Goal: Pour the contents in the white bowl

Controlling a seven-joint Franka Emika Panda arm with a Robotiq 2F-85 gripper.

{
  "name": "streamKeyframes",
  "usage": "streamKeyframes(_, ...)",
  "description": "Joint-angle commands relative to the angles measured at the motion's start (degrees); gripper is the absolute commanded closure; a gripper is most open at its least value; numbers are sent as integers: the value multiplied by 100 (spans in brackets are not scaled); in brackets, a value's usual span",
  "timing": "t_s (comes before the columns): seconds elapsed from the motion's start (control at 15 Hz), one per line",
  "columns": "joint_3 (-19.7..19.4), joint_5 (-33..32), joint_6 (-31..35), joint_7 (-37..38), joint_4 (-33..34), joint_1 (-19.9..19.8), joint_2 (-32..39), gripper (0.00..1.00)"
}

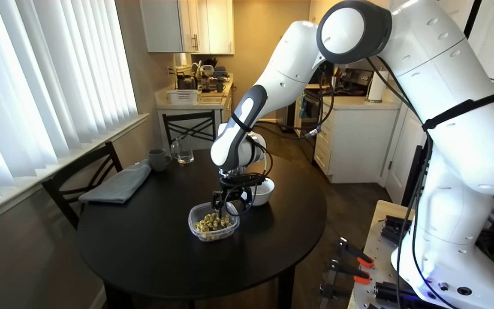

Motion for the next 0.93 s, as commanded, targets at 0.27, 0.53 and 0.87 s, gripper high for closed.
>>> streamKeyframes(0.27, 7, 202, 50, 59, -115, -104, -136, 53)
streamKeyframes(0.53, -30, 176, 12, 70, -152, -98, -233, 80)
streamKeyframes(0.87, -31, 149, 13, 72, -388, -42, -505, 100)
